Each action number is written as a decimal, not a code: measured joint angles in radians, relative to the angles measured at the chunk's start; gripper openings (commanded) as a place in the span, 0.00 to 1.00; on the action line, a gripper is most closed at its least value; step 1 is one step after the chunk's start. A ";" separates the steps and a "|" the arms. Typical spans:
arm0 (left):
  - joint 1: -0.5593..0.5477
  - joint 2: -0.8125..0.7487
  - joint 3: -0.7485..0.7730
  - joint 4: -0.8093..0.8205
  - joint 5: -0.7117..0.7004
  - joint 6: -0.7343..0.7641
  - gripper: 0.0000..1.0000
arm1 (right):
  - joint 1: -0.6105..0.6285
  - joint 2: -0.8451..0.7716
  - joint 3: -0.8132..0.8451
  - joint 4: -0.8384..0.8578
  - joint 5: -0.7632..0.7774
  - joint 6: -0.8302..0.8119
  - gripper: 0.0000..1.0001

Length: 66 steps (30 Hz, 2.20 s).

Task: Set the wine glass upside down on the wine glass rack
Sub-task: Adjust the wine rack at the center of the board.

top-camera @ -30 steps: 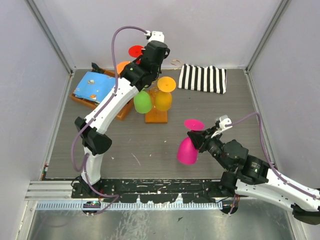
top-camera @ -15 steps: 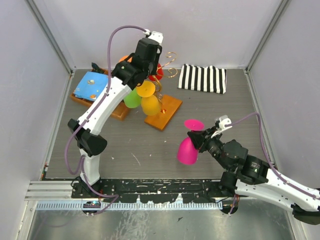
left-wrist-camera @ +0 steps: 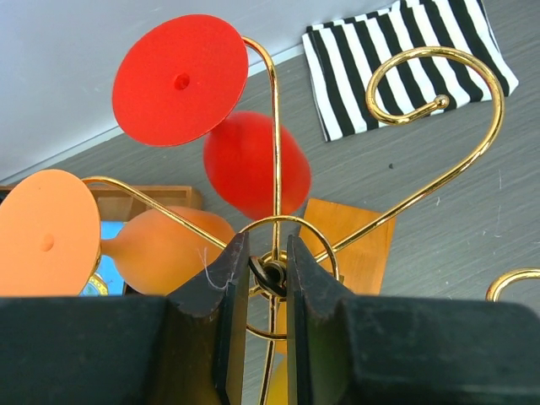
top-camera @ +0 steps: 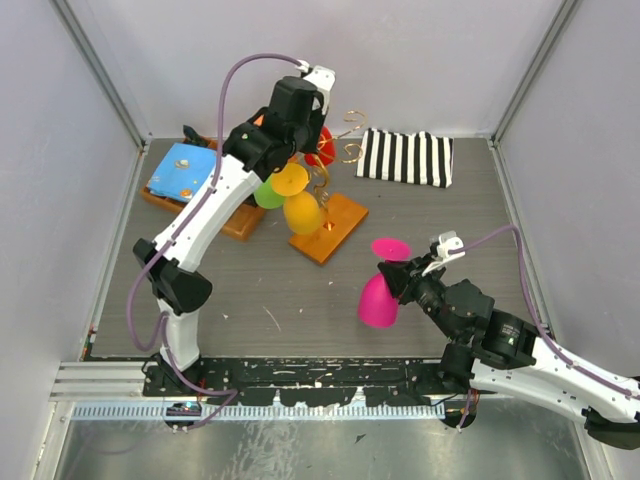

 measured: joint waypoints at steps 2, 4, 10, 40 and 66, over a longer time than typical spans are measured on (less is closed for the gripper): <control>0.000 -0.010 -0.018 0.012 0.016 0.003 0.00 | 0.000 0.000 0.000 -0.003 0.007 -0.013 0.01; -0.003 -0.019 -0.034 0.024 0.031 0.007 0.00 | 0.000 0.000 0.000 -0.005 0.011 -0.030 0.01; -0.018 -0.062 -0.103 0.066 0.100 0.033 0.00 | 0.000 -0.007 0.002 -0.008 0.026 -0.086 0.01; -0.066 -0.071 -0.116 0.061 0.160 0.115 0.27 | 0.000 -0.010 -0.030 0.137 0.223 -0.131 0.01; -0.070 -0.077 -0.098 0.052 0.220 0.070 0.61 | -0.357 0.210 0.065 0.290 0.092 -0.327 0.01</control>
